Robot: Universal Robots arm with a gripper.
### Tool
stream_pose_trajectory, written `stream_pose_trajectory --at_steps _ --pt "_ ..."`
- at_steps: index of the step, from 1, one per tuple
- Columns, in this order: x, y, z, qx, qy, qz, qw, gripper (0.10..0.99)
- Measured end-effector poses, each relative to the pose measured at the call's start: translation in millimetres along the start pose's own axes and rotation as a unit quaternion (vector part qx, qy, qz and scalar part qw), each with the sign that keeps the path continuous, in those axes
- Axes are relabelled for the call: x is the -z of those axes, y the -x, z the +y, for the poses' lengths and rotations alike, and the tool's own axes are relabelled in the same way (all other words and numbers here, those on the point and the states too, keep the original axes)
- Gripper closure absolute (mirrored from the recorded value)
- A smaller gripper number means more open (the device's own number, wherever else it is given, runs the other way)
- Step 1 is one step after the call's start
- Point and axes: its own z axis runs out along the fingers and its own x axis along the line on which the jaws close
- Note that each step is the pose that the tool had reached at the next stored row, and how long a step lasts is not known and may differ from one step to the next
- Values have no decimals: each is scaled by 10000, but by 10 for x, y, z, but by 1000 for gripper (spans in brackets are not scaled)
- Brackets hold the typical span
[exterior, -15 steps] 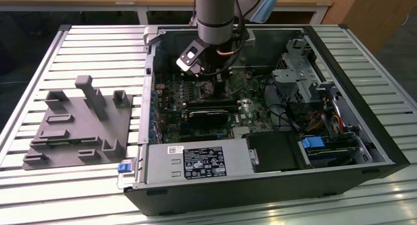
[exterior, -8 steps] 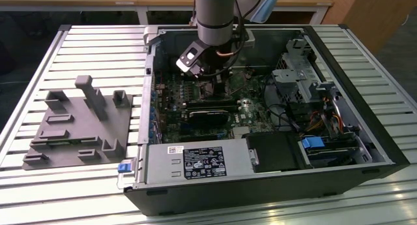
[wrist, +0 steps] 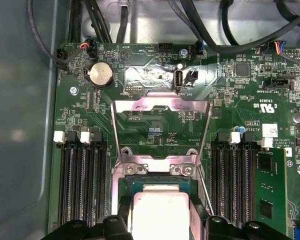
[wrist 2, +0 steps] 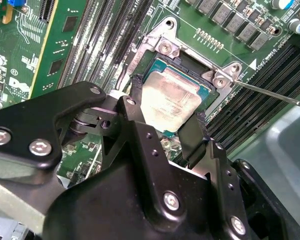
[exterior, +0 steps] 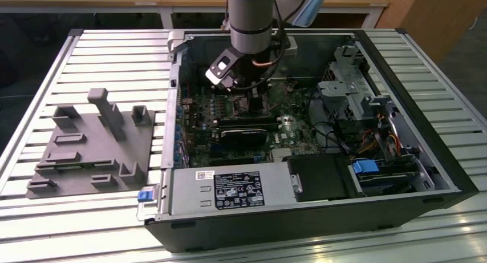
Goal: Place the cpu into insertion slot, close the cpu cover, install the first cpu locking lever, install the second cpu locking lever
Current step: 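Place the cpu into insertion slot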
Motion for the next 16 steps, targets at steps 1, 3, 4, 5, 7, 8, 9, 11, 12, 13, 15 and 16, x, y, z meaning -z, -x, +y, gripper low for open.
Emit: stream_pose_trajectory --at_steps 1,3,4,5,7,8,9,11,12,13,15,16 --pt "-4 -2 0 -4 0 0 10000 549" --pt "-11 -5 -1 -4 0 -1 10000 549" --pt "-17 -7 -2 -4 0 -1 10000 549" --pt "-23 -8 -2 -4 0 0 10000 549" --pt "-24 -8 -2 -4 0 -1 10000 549" --pt "-24 -8 -3 -4 -1 -2 10000 549" --pt "-24 -8 -3 -5 -1 -2 10000 549" --pt "-25 -8 -2 -4 0 -1 10000 549" --pt "-25 -8 -3 -4 0 -1 10000 549" --pt "-25 -8 -3 -5 0 -1 10000 549" --pt "-26 -8 -3 -4 0 -1 10000 549" --pt "-27 -8 -3 -4 0 -1 10000 533"
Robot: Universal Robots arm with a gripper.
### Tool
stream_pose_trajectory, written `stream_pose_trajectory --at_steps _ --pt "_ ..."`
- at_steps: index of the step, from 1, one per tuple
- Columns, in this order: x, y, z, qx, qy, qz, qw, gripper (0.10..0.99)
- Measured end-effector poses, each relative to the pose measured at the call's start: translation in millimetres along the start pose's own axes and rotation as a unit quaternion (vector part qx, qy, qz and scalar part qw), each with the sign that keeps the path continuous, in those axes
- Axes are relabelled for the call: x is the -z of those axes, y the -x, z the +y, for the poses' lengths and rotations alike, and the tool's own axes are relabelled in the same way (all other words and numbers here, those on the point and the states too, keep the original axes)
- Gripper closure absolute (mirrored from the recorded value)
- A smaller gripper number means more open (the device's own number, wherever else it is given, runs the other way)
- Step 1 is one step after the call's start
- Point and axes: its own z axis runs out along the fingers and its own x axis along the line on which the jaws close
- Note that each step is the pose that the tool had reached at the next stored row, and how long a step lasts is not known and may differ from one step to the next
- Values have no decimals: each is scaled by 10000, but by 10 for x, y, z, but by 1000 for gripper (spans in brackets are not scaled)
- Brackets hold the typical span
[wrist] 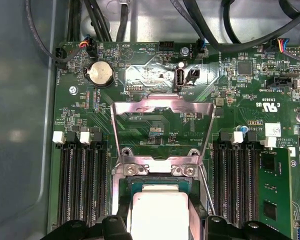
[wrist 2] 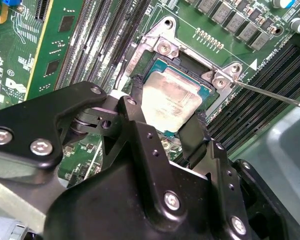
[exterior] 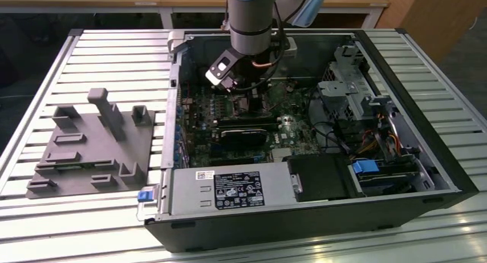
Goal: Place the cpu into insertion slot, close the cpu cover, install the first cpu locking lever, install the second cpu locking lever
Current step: 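Place the cpu into insertion slot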
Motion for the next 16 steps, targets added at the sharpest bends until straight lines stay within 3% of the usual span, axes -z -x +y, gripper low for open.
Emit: stream_pose_trajectory --at_steps 1,2,16 --pt "-2 0 0 0 0 0 10000 533" --pt "-3 0 0 0 0 1 10000 475" --pt "1 1 1 -1 0 9 10000 475"
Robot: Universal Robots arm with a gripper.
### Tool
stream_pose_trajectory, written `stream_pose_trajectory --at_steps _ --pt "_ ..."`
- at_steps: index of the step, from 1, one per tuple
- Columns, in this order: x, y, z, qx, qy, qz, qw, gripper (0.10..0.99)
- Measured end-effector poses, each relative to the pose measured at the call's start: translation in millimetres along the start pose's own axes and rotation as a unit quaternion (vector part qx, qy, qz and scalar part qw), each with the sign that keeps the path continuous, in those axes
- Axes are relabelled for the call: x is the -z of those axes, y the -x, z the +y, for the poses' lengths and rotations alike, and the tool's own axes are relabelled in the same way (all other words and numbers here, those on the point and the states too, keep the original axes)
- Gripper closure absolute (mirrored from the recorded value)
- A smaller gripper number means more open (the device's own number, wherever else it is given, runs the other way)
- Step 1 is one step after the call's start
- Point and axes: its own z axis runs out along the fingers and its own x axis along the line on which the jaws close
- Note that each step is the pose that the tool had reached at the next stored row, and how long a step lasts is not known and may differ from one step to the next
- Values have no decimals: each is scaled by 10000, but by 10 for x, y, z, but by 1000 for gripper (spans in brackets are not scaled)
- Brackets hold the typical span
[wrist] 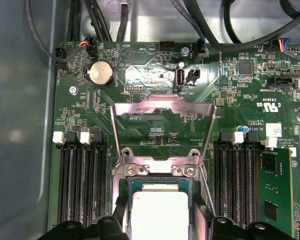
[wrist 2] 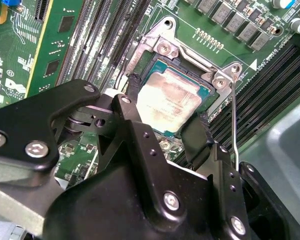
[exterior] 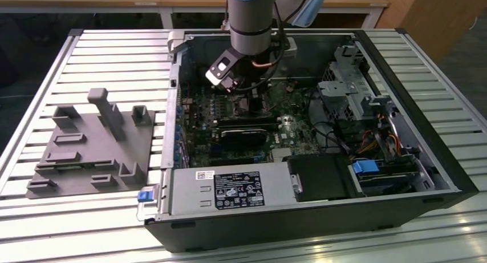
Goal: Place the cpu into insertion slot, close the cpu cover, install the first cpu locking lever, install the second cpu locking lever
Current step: 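Place the cpu into insertion slot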
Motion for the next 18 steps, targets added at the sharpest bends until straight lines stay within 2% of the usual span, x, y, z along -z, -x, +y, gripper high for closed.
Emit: stream_pose_trajectory --at_steps 18 --pt "103 -2 9 0 -3 4 10000 475"
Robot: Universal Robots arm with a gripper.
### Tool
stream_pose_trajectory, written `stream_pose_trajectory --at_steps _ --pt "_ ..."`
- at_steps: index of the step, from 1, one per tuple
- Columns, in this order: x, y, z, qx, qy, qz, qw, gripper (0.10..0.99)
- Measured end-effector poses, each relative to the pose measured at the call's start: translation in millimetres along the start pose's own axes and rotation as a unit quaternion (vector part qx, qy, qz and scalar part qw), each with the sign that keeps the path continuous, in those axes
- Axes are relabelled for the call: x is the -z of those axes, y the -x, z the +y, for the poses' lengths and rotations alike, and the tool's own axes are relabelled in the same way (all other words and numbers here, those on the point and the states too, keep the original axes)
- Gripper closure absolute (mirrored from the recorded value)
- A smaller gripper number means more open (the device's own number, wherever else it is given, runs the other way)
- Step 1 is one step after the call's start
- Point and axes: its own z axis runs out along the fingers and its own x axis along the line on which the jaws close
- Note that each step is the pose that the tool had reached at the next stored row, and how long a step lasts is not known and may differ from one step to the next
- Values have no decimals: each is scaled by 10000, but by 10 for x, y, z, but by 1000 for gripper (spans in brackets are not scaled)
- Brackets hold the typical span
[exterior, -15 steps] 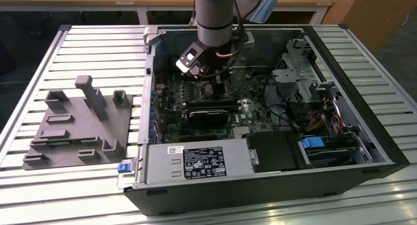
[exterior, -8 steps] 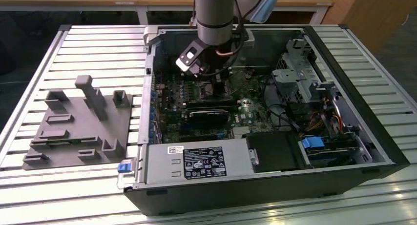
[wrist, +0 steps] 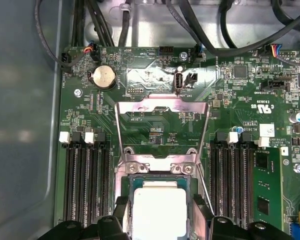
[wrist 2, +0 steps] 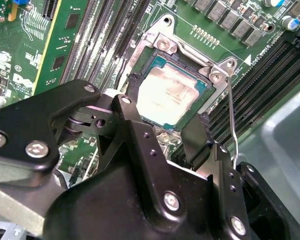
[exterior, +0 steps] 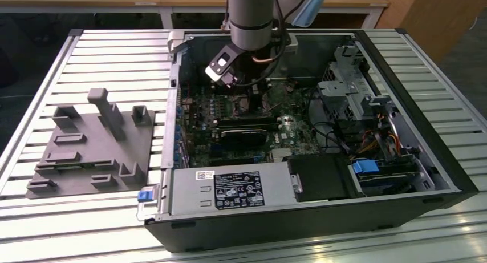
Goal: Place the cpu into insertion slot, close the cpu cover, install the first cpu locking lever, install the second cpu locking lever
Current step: 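Place the cpu into insertion slot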
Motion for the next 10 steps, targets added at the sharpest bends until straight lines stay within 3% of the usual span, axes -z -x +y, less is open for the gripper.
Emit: stream_pose_trajectory --at_steps 2,6,10 --pt "4 0 1 -1 1 17 10000 475" --pt "19 0 -8 -10 0 106 9999 475" --pt "25 0 -29 -15 -1 163 9999 475"
